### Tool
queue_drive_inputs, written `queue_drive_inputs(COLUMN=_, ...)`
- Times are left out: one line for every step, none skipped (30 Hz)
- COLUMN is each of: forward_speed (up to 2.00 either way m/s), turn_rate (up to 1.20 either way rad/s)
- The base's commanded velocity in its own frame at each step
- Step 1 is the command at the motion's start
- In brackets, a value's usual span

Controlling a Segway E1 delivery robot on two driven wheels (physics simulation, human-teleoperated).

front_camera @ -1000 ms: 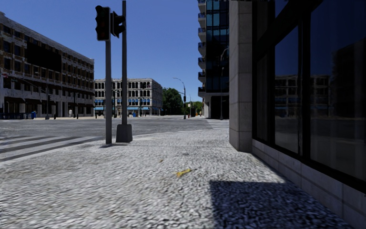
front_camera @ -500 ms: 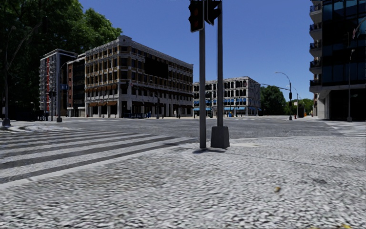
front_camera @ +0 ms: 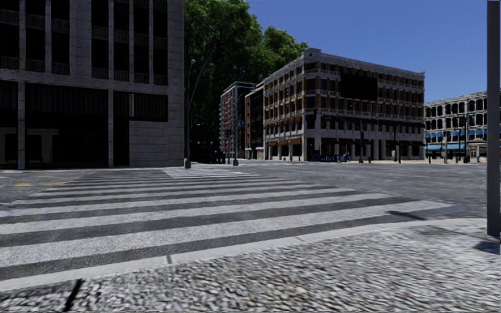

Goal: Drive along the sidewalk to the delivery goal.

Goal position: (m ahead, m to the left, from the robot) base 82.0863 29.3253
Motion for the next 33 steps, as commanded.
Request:
queue_drive_inputs(forward_speed=1.97, turn_rate=0.00)
queue_drive_inputs(forward_speed=1.97, turn_rate=0.00)
queue_drive_inputs(forward_speed=1.97, turn_rate=0.00)
queue_drive_inputs(forward_speed=1.97, turn_rate=0.00)
queue_drive_inputs(forward_speed=1.97, turn_rate=0.00)
queue_drive_inputs(forward_speed=1.97, turn_rate=0.00)
queue_drive_inputs(forward_speed=1.97, turn_rate=0.00)
queue_drive_inputs(forward_speed=1.97, turn_rate=0.00)
queue_drive_inputs(forward_speed=1.97, turn_rate=0.00)
queue_drive_inputs(forward_speed=1.97, turn_rate=0.00)
queue_drive_inputs(forward_speed=1.97, turn_rate=0.00)
queue_drive_inputs(forward_speed=1.97, turn_rate=0.00)
queue_drive_inputs(forward_speed=1.97, turn_rate=0.00)
queue_drive_inputs(forward_speed=1.97, turn_rate=0.00)
queue_drive_inputs(forward_speed=1.97, turn_rate=0.00)
queue_drive_inputs(forward_speed=1.97, turn_rate=0.00)
queue_drive_inputs(forward_speed=1.97, turn_rate=0.00)
queue_drive_inputs(forward_speed=1.97, turn_rate=0.00)
queue_drive_inputs(forward_speed=1.97, turn_rate=0.00)
queue_drive_inputs(forward_speed=1.97, turn_rate=0.00)
queue_drive_inputs(forward_speed=1.97, turn_rate=0.00)
queue_drive_inputs(forward_speed=1.97, turn_rate=0.00)
queue_drive_inputs(forward_speed=1.97, turn_rate=0.00)
queue_drive_inputs(forward_speed=1.97, turn_rate=0.00)
queue_drive_inputs(forward_speed=1.97, turn_rate=0.00)
queue_drive_inputs(forward_speed=1.97, turn_rate=0.00)
queue_drive_inputs(forward_speed=1.97, turn_rate=0.00)
queue_drive_inputs(forward_speed=1.97, turn_rate=0.00)
queue_drive_inputs(forward_speed=1.97, turn_rate=0.00)
queue_drive_inputs(forward_speed=1.97, turn_rate=0.00)
queue_drive_inputs(forward_speed=1.97, turn_rate=0.00)
queue_drive_inputs(forward_speed=1.97, turn_rate=0.00)
queue_drive_inputs(forward_speed=1.97, turn_rate=0.00)
